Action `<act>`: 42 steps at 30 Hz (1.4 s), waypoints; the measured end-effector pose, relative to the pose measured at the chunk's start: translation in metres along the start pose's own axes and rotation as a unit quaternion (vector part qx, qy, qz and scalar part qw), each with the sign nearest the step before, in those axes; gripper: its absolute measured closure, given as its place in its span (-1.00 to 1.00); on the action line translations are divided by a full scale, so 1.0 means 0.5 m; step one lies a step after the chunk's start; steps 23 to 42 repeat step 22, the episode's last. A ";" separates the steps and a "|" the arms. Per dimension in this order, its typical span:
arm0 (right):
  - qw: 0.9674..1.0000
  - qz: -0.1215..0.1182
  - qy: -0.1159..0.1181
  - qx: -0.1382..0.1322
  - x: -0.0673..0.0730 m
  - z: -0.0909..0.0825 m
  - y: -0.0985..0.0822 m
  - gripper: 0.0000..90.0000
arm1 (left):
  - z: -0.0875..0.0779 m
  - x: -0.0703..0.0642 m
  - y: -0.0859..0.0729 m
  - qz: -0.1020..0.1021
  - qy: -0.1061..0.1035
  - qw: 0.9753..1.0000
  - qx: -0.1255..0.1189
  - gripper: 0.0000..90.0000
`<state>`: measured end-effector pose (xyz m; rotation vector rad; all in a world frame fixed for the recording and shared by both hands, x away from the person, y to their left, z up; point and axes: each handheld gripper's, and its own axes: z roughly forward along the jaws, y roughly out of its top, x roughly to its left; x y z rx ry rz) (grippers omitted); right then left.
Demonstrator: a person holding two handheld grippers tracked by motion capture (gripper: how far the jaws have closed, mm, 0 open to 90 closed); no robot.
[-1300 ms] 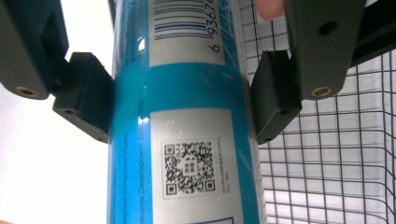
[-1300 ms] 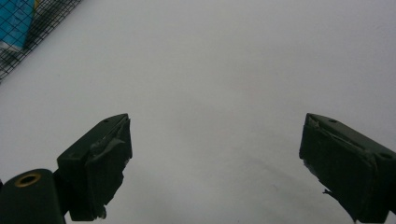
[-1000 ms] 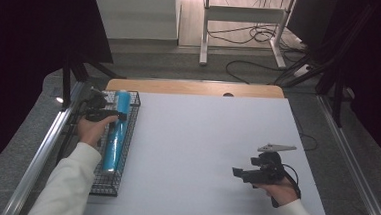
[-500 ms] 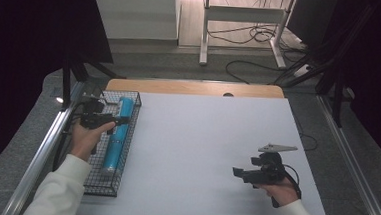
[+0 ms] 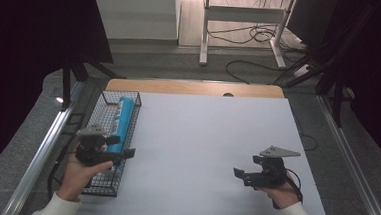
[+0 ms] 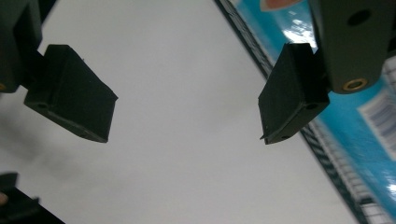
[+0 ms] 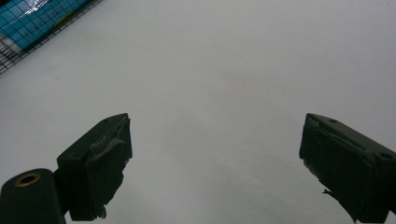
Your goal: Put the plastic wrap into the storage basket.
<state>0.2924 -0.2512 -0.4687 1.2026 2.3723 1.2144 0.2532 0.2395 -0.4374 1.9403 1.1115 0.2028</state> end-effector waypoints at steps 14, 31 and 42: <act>1.000 -0.017 -0.017 -0.003 -0.007 -0.006 -0.042 -0.79 | 0.060 -0.084 -0.067 0.055 -0.001 0.997 0.051 -0.60; 0.999 -0.037 -0.025 -0.004 -0.005 -0.002 -0.046 -0.79 | 0.063 -0.080 -0.067 0.054 0.018 0.997 0.046 -0.61; 0.999 -0.037 -0.025 -0.004 -0.005 -0.002 -0.046 -0.79 | 0.063 -0.080 -0.067 0.054 0.018 0.997 0.046 -0.61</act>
